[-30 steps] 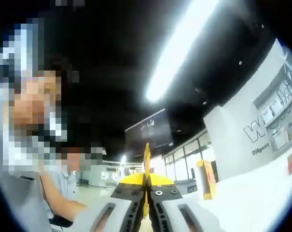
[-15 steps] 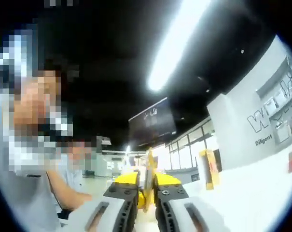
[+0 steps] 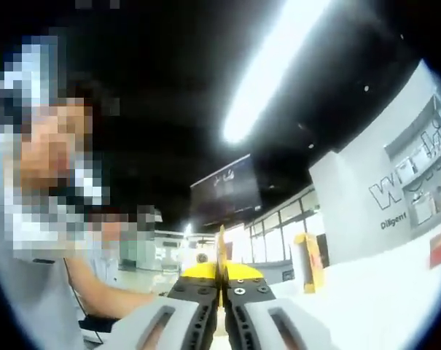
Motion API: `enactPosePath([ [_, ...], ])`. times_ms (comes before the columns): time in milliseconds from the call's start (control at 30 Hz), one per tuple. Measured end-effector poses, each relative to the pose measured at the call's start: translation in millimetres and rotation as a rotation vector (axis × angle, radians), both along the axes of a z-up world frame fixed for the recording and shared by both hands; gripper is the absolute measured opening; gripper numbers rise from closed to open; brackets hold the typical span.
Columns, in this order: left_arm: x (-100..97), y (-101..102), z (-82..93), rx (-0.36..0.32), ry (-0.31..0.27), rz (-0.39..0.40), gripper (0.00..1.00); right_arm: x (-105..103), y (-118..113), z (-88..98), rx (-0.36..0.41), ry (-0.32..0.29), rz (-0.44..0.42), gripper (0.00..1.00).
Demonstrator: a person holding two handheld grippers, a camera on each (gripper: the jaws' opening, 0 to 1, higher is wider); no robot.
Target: Tear open the coffee pouch, take out the coffee, and pour the coffee from the pouch into the cup
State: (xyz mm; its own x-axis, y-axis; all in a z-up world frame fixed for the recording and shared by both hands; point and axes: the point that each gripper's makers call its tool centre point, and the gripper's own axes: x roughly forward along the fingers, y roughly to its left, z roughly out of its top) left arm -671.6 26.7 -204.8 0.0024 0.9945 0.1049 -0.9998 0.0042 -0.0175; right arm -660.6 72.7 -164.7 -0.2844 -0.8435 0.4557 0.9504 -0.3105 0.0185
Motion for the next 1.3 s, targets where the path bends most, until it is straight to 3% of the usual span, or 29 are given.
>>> enactPosePath([
  [133,-0.9,1,-4.7,-0.024,0.026,0.002,0.04,0,1,-3.7,-0.004,-0.017,0.017,0.03],
  [267,-3.8,-1,-7.7,-0.063,0.044,0.001,0.04,-1,-1,-10.7,0.069,-0.040,0.039,0.16],
  [367,-5.9,-2,-7.2,-0.081,0.060,0.004,0.04,-2,0,-8.9,0.121,-0.024,0.025,0.14],
  [467,-7.1,-3,-7.6,-0.094,0.064,0.001,0.04,-5,1,-9.8,0.171,-0.003,-0.005,0.04],
  [533,-5.7,-2,-9.9,-0.105,0.029,-0.009,0.05,-4,0,-9.1,0.183,0.001,-0.004,0.03],
  [667,-4.1,-2,-7.6,-0.087,0.002,-0.018,0.19,-5,2,-7.5,0.185,0.000,-0.006,0.02],
  [867,-0.1,2,-9.6,-0.100,0.046,-0.027,0.05,-4,1,-9.3,0.195,-0.018,0.013,0.04],
  [1000,1.8,2,-11.0,-0.097,0.056,-0.032,0.05,-2,2,-8.5,0.233,-0.033,0.021,0.16],
  [1300,1.7,-1,-11.8,-0.077,0.048,-0.025,0.05,1,12,-2.0,0.234,-0.031,0.006,0.13],
])
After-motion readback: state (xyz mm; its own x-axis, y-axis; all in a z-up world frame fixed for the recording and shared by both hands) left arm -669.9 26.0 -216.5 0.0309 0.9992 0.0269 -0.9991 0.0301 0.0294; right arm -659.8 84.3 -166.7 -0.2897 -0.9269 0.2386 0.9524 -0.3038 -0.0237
